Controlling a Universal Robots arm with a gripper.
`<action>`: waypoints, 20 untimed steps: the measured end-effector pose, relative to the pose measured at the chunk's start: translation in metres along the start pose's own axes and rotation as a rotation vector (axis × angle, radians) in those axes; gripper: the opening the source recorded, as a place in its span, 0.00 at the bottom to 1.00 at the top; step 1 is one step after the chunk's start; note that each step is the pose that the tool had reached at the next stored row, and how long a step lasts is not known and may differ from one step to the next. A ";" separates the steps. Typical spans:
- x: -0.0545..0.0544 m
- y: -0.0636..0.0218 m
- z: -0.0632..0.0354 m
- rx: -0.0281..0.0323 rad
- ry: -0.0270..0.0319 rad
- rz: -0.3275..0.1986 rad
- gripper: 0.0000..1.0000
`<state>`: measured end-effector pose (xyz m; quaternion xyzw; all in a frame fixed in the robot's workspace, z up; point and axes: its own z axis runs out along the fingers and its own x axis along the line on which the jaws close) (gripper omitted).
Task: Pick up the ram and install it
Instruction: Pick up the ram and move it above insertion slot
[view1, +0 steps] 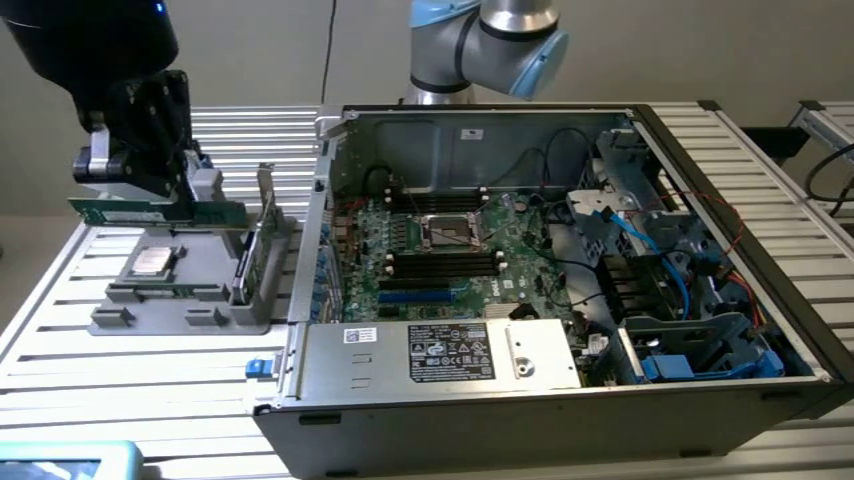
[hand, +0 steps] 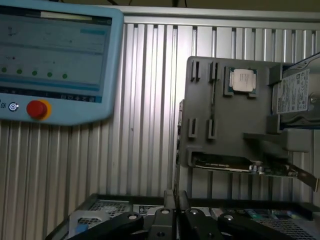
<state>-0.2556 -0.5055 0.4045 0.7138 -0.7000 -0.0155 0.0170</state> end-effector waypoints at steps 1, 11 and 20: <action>0.000 -0.0047 -0.0009 -0.0001 -0.0003 0.000 0.14; 0.001 -0.0501 -0.0045 0.0001 -0.0068 0.000 0.14; 0.002 -0.0910 -0.0031 -0.0003 -0.0067 -0.001 0.14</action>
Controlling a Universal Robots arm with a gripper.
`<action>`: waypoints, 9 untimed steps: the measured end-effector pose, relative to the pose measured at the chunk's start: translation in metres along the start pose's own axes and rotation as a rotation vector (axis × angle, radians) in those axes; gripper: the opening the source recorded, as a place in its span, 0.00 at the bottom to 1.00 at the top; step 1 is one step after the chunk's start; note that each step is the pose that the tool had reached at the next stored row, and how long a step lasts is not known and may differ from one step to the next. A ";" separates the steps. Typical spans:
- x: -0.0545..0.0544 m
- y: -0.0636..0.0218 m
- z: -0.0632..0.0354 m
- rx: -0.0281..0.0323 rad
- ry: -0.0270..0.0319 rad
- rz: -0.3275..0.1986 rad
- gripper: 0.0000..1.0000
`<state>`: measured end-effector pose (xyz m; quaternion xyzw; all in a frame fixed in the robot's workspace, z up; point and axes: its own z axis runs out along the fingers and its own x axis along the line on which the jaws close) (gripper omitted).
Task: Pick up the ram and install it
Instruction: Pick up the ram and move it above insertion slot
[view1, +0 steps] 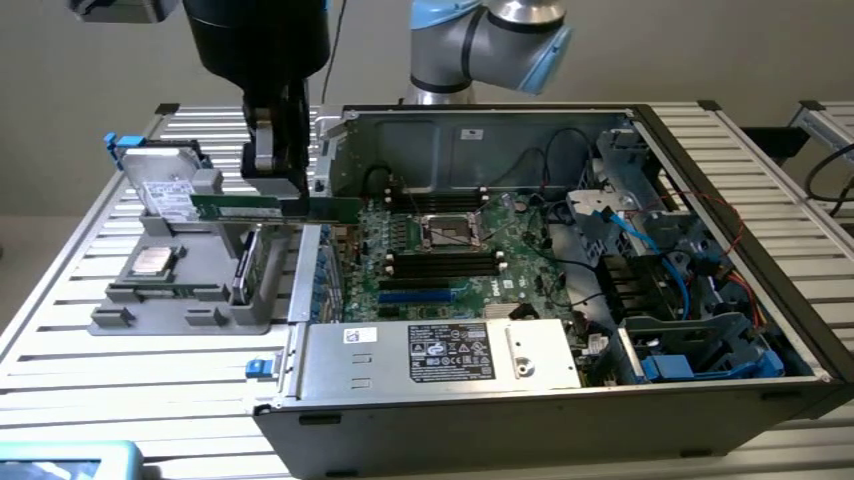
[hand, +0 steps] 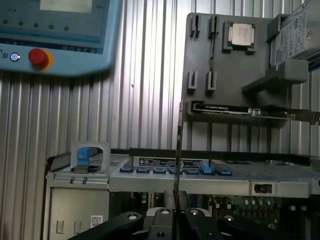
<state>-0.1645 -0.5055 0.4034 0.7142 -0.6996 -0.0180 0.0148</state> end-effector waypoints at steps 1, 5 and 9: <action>0.000 -0.0047 0.0006 0.0000 0.0000 0.000 0.14; 0.000 -0.0229 0.0028 -0.0001 0.0000 0.000 0.14; 0.000 -0.0412 0.0050 -0.0001 0.0000 0.000 0.14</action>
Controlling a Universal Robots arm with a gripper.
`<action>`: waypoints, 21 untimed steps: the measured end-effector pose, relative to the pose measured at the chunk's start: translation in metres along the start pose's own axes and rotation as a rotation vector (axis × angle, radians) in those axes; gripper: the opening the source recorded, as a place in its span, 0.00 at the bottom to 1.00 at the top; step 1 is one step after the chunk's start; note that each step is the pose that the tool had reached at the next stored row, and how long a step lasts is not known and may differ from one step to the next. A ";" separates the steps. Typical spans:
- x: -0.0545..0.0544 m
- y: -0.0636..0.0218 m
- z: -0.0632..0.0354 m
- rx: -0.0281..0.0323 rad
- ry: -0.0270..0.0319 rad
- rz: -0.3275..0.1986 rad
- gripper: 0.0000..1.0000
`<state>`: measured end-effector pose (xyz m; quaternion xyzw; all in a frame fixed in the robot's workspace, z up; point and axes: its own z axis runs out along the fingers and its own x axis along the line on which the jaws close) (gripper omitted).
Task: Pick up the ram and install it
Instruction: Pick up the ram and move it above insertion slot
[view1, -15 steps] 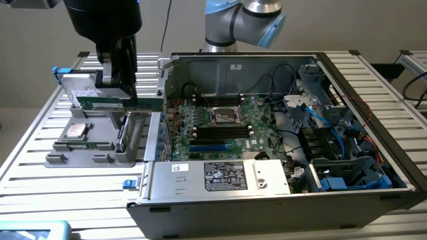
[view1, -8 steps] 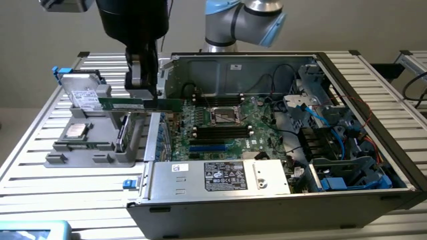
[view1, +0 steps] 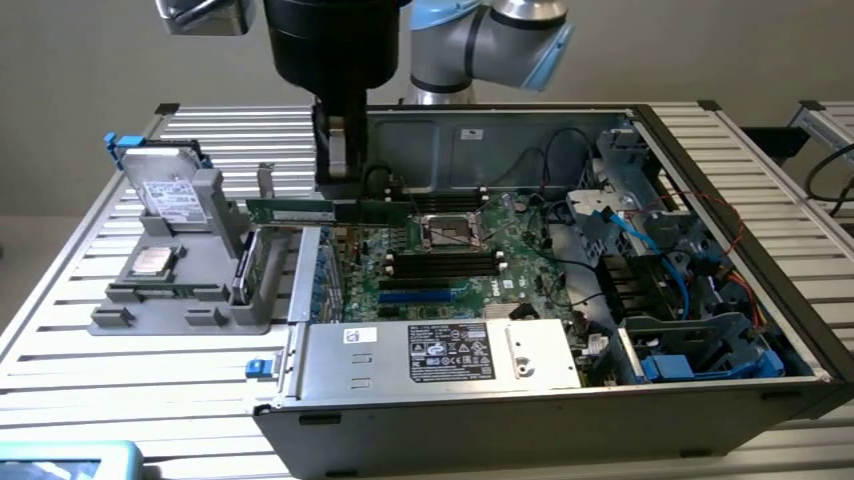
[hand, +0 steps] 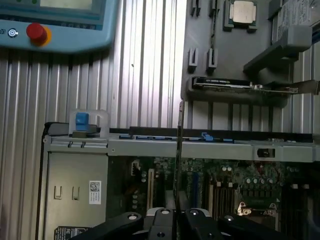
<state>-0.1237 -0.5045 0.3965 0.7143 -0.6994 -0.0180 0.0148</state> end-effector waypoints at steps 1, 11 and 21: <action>0.000 -0.0045 0.0005 0.0000 -0.0001 0.000 0.14; -0.001 -0.0504 0.0016 0.0000 0.0000 -0.001 0.14; -0.023 -0.0776 0.0052 0.0089 0.0013 -0.002 0.14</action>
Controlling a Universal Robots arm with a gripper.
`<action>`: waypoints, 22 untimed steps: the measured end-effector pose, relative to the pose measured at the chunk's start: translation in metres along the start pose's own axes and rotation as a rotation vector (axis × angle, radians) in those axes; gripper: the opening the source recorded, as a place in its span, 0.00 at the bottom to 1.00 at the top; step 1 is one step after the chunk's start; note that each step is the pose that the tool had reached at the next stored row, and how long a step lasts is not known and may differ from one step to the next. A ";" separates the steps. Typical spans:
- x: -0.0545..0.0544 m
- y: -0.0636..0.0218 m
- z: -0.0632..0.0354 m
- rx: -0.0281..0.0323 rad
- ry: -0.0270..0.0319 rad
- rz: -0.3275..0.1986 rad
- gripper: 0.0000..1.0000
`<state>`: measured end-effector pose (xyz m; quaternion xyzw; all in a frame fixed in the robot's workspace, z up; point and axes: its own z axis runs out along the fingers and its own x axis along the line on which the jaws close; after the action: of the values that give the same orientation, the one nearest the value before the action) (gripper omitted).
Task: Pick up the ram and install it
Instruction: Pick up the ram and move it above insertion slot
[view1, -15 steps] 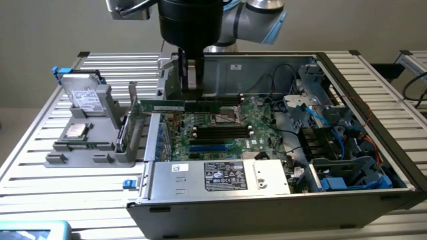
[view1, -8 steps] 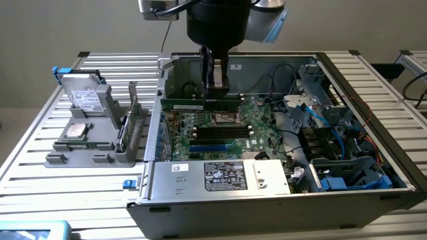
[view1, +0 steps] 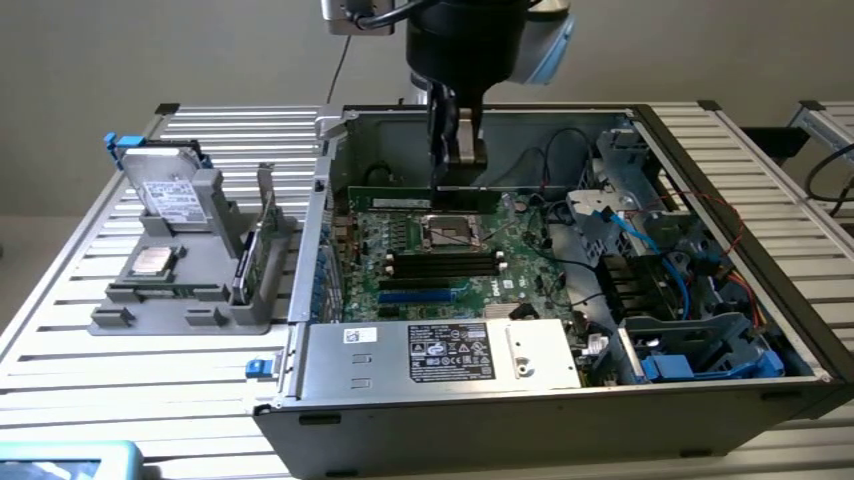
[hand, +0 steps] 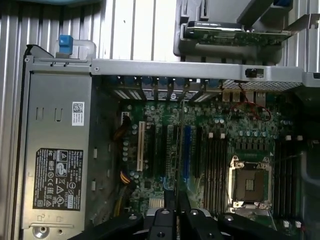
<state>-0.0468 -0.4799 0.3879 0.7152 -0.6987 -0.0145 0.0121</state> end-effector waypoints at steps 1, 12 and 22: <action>-0.003 -0.0005 0.0004 0.0031 0.0000 0.000 0.14; -0.026 -0.0215 0.0056 0.0278 0.0004 0.000 0.14; -0.062 -0.0284 0.0101 0.0296 0.0078 -0.001 0.14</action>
<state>-0.0202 -0.4176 0.3770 0.7156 -0.6985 -0.0013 0.0042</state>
